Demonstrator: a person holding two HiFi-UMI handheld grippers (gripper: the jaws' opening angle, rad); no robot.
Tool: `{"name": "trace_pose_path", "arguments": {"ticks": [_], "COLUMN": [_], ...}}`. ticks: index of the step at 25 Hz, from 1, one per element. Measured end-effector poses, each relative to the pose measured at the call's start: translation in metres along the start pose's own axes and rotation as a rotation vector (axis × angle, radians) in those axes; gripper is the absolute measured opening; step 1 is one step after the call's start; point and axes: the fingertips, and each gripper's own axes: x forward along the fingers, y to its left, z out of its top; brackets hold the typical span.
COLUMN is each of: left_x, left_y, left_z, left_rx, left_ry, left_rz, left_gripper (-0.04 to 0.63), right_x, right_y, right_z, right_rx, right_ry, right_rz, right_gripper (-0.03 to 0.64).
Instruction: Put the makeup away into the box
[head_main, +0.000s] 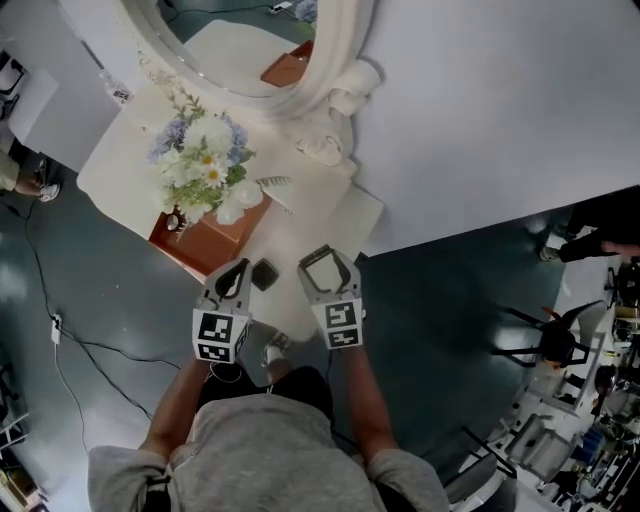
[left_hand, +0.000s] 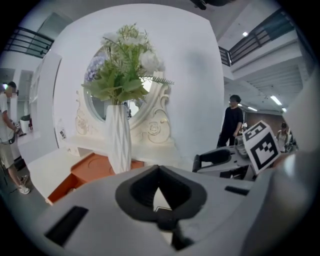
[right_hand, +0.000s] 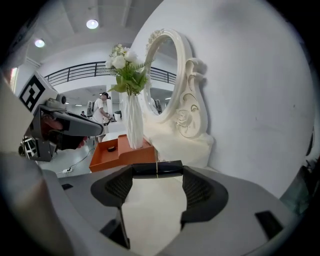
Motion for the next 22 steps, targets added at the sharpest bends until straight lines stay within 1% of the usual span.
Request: {"name": "trace_pose_path", "arguments": {"ticks": [9,16,22], "left_x": [-0.045,-0.076,-0.097], "left_y": [0.038,0.076,0.108], "left_z": [0.003,0.0,-0.007], "left_rx": [-0.014,-0.038,-0.06], "left_ry": [-0.05,-0.061,-0.058], "left_rz": [0.092,0.18,0.231], "left_gripper": [0.0,0.001,0.001], "right_x": [0.003,0.022,0.042], "right_y": [0.06,0.113,0.158], "right_z": [0.038,0.065,0.078], "right_rx": [-0.059,-0.098,-0.136], "right_ry": [-0.055,-0.08,-0.076], "right_rz": [0.096,0.196,0.272], "right_gripper": [0.325,0.325,0.325]}}
